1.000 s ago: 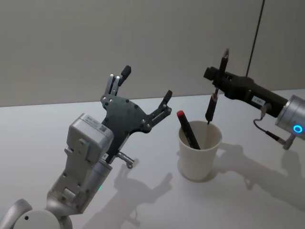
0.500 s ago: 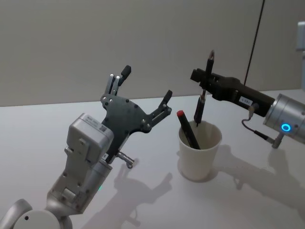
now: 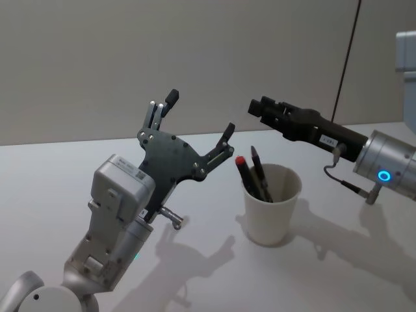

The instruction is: Place the pen into the pen holder.

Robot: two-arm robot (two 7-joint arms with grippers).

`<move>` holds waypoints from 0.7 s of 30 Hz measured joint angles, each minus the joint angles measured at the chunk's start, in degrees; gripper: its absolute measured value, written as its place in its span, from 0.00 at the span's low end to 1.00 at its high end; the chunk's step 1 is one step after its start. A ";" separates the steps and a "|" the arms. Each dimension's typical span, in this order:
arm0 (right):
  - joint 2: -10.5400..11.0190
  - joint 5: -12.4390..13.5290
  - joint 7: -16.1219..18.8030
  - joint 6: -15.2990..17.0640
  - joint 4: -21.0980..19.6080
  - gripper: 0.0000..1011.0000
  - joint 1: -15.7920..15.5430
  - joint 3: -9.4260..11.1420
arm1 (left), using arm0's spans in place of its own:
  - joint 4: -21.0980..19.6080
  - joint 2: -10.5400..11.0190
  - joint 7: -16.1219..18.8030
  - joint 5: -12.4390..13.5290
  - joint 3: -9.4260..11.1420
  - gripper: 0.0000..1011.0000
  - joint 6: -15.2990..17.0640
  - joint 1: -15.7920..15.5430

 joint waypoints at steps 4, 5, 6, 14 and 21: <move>-0.04 -0.04 0.07 0.09 0.03 0.52 0.04 -0.05 | 0.00 0.00 0.00 0.00 0.00 0.99 0.00 0.00; -0.05 -0.05 0.07 0.11 0.03 0.54 0.05 -0.06 | 0.00 0.00 0.00 0.00 0.00 0.99 0.00 0.00; -0.07 -0.07 0.10 0.14 0.04 0.58 0.06 -0.08 | 0.00 0.00 0.00 0.00 0.00 0.99 0.00 0.00; -0.02 -0.15 0.15 0.12 -0.20 0.83 0.11 -0.14 | 0.00 0.00 0.00 0.00 0.00 0.99 0.00 0.00; 0.77 -0.20 -0.51 -1.12 -2.22 0.99 0.15 0.49 | 0.00 0.00 0.00 0.00 0.00 0.99 0.00 0.00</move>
